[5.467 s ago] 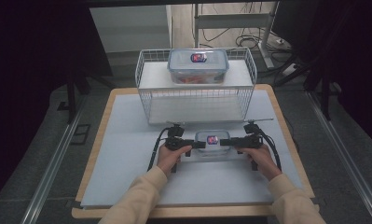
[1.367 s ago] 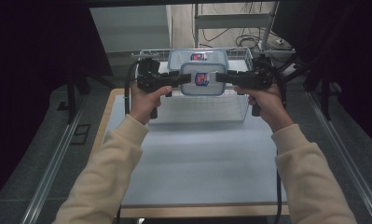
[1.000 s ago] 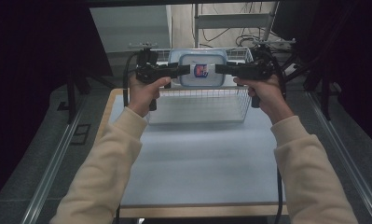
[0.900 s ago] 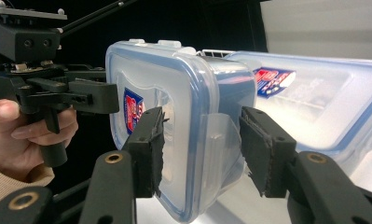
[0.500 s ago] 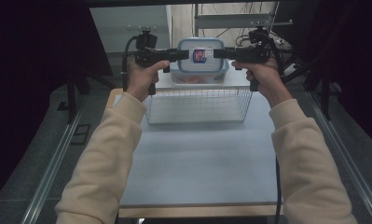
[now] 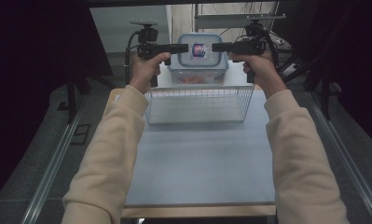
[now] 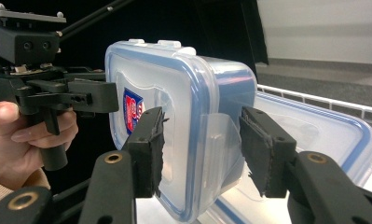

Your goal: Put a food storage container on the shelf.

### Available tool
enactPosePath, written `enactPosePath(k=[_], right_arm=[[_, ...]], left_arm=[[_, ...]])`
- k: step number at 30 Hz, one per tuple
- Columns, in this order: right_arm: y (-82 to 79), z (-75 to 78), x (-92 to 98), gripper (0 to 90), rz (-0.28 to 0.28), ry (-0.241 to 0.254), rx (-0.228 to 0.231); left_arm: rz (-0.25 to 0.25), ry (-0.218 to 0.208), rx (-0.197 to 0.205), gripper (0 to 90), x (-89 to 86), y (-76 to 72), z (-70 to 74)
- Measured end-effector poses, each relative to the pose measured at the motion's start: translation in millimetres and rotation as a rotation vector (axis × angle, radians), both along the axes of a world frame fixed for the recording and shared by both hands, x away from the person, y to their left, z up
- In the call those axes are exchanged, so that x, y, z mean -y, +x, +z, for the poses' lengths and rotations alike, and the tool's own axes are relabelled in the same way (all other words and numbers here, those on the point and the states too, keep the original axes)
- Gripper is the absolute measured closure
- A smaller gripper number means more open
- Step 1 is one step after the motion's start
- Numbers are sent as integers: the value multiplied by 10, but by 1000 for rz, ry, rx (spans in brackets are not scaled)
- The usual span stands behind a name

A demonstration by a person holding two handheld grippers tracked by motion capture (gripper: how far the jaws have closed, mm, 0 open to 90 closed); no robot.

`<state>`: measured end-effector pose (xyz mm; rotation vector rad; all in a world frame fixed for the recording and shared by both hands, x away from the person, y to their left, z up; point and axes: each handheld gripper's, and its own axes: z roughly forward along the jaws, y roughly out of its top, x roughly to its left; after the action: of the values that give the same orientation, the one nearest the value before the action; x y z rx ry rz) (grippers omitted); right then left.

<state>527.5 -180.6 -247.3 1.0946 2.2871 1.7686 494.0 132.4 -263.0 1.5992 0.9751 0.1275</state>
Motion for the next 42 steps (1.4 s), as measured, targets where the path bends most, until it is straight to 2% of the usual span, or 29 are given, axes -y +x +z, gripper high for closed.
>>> enactPosePath(k=[4,8,11,15,22,25,27,29,33,38,42], right_arm=[[104,-63,0,492,-12,-10,-31],[156,-83,1,484,-27,11,-52],[189,-87,-12,472,-42,10,-61],[244,-111,-25,463,-67,36,-83],[302,-150,-51,433,-100,52,-106],[315,-161,-69,396,-105,42,-114],[319,-173,-74,386,-118,42,-126],[322,-182,-66,400,-127,36,-125],[313,-188,-23,384,-136,62,-127],[249,-157,57,370,-157,86,-89],[114,-121,150,427,-167,85,-49]], left_arm=[[13,4,-25,497,29,87,-60],[27,-20,-36,495,36,130,-77],[44,-47,-67,489,38,184,-86],[55,-37,-83,458,58,249,-97],[64,-54,-112,419,75,324,-132],[56,-56,-123,365,80,357,-159],[73,-62,-137,331,86,386,-184],[67,-68,-140,321,83,394,-191],[73,-61,-137,279,83,389,-193],[78,-59,-106,235,22,303,-161],[73,-57,-75,238,-42,174,-139]])
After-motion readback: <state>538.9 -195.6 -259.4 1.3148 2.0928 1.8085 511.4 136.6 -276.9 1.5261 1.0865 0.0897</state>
